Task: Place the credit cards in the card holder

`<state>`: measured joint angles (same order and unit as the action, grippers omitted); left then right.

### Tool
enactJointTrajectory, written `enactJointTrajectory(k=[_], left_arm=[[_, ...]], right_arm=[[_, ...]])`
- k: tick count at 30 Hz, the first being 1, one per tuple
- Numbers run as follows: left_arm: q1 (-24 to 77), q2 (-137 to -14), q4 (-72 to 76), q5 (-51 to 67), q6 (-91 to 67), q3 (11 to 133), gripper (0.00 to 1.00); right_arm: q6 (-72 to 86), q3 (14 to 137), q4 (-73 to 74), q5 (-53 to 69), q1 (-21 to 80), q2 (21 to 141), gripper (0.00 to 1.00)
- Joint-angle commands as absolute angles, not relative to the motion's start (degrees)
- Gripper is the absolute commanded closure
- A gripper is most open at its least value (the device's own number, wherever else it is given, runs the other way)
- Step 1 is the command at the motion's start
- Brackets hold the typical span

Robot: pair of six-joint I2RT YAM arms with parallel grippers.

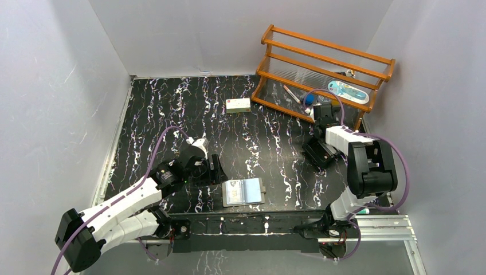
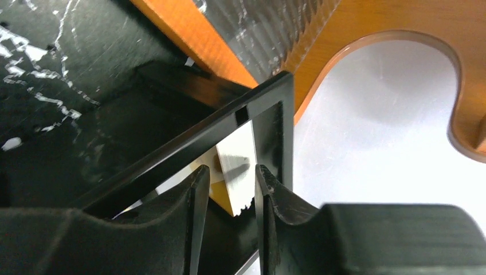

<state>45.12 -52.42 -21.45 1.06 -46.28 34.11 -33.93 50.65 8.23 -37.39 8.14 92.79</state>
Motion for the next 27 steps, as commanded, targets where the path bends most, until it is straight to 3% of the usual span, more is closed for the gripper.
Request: enactJointTrajectory(k=[1, 15, 19, 22, 27], left_arm=[[45.17, -51.41, -21.70, 1.16, -46.24, 33.77, 0.30], [45.18, -50.81, -21.28, 1.84, -46.91, 33.21, 0.31], [45.18, -49.96, -21.12, 2.37, -47.52, 32.56, 0.31], [45.18, -50.09, -20.88, 2.63, -47.59, 32.78, 0.31], [45.18, -50.30, -20.03, 3.69, -48.03, 32.53, 0.31]], right_arm=[[-36.32, 50.37, 2.29, -39.44, 7.85, 94.50, 0.59], [-33.93, 53.11, 7.34, -37.45, 7.85, 89.59, 0.83], [-31.25, 56.80, 14.21, -36.59, 7.83, 87.69, 0.86], [-29.24, 59.89, 20.00, -33.82, 8.04, 86.77, 0.99], [-24.16, 65.33, 31.24, -29.67, 8.74, 85.27, 1.00]])
